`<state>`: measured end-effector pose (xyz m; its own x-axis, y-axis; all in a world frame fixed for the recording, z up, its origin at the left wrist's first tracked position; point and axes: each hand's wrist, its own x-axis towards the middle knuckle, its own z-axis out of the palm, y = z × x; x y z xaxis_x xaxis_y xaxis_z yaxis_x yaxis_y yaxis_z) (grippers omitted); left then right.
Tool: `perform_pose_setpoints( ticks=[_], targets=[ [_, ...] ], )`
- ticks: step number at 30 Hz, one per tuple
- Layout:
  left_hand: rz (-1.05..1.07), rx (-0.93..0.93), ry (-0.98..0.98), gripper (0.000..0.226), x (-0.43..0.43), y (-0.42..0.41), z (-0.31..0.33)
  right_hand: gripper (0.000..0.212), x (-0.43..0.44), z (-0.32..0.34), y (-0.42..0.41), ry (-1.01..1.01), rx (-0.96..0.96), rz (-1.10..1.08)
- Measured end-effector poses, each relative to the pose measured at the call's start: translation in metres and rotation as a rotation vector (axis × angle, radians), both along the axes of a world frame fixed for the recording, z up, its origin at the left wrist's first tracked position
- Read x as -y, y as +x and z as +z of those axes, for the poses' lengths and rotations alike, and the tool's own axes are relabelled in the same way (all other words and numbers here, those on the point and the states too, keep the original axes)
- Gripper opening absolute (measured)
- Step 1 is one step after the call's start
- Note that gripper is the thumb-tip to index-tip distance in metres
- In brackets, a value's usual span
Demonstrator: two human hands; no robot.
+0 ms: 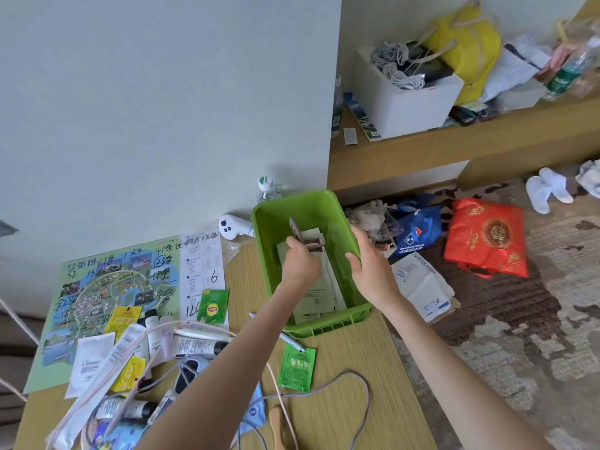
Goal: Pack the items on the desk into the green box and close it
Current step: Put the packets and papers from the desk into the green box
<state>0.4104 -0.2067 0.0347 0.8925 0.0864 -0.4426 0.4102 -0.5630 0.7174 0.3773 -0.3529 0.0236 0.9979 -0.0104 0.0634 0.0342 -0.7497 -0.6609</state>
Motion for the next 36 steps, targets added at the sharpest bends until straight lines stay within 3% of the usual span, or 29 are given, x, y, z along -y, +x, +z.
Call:
perform_pose_setpoints(
  ticks=[6,10,14,18,23,28,32,36],
  targets=[
    [-0.199,-0.057,0.252,0.043,0.013,0.030,-0.032,0.056,0.000,-0.004,0.000,-0.028,0.034,-0.006],
    [-0.244,-0.098,0.202,0.047,0.015,0.037,-0.052,0.057,0.000,-0.006,0.001,-0.048,0.023,-0.020],
    [-0.366,-0.109,0.122,0.034,0.015,0.036,-0.059,0.057,0.001,-0.005,0.001,-0.043,0.019,-0.021],
    [-0.367,-0.031,0.224,0.045,0.002,0.037,-0.045,0.056,0.001,-0.003,0.000,-0.068,0.032,-0.016],
    [-0.399,0.239,0.285,0.033,-0.026,0.024,0.002,0.056,-0.002,0.006,-0.001,-0.174,0.019,-0.021],
    [-0.334,0.511,0.299,0.026,-0.071,-0.016,0.034,0.058,-0.022,0.023,-0.025,-0.357,0.158,-0.006],
    [-0.238,0.605,0.351,0.023,-0.119,-0.056,0.036,0.048,-0.061,0.032,-0.060,-0.241,0.215,0.086],
    [-0.162,0.529,0.401,0.020,-0.174,-0.105,0.014,0.039,-0.113,0.028,-0.098,-0.132,0.252,0.239]
  ],
)
